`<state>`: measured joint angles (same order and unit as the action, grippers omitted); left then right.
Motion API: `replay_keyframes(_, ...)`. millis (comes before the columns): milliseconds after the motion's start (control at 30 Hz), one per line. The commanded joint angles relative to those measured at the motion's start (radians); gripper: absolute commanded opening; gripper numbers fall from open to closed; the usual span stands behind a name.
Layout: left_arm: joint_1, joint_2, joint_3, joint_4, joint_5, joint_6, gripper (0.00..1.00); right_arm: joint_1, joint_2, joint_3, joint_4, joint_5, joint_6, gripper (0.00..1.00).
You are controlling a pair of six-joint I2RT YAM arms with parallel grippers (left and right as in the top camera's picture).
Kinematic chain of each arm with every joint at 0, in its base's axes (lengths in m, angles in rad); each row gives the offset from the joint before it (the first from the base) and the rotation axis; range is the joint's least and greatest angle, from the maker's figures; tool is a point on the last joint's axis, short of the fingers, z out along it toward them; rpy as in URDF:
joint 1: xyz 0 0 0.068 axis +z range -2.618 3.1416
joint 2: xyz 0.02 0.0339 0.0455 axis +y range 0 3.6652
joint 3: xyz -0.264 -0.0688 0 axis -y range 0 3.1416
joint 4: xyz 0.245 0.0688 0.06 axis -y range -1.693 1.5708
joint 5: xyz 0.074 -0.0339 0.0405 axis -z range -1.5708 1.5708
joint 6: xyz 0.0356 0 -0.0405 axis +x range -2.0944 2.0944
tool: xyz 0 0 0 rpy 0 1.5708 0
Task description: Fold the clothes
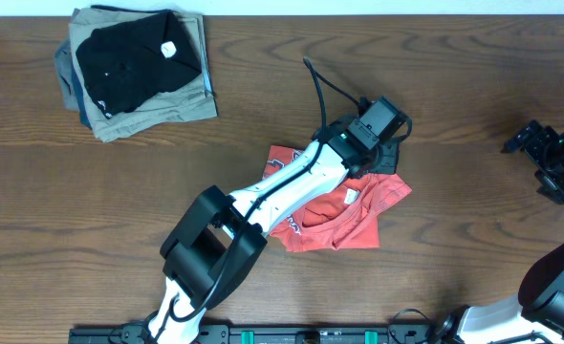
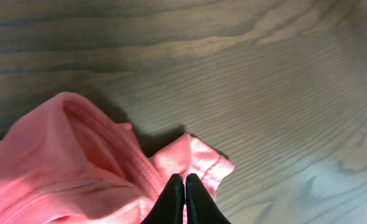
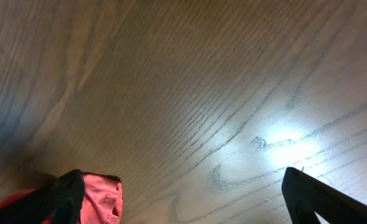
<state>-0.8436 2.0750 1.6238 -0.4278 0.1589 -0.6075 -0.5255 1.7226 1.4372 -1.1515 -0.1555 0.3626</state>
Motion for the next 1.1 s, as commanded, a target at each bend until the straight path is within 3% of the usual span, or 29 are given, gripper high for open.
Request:
replay_keyframes(0, -0.014, 0.055, -0.002, 0.016, 0.013, -0.031, 0.06, -0.008, -0.017, 0.012, 0.0, 0.01, -0.001, 0.99)
replay_keyframes(200, -0.038, 0.088, -0.002, -0.005, 0.014, -0.017, 0.06, -0.008, -0.017, 0.012, 0.0, 0.01, -0.001, 0.99)
replay_keyframes(433, -0.039, -0.034, -0.002, -0.058, 0.01, 0.031, 0.1, -0.008, -0.017, 0.012, 0.0, 0.01, -0.001, 0.99)
replay_keyframes(500, -0.039, -0.086, -0.002, -0.085, 0.01, 0.031, 0.16, -0.008, -0.017, 0.012, 0.0, 0.01, -0.001, 0.99)
replay_keyframes(700, -0.037, -0.183, -0.002, -0.21, -0.042, 0.028, 0.69, -0.008, -0.017, 0.012, 0.0, 0.01, -0.001, 0.99)
replay_keyframes(867, -0.034, -0.138, -0.002, -0.279, -0.08, -0.071, 0.73, -0.008, -0.017, 0.012, 0.0, 0.01, -0.001, 0.99)
replay_keyframes(1067, -0.034, -0.016, -0.002, -0.232, -0.024, -0.154, 0.73, -0.008, -0.017, 0.012, 0.0, 0.01, -0.001, 0.99)
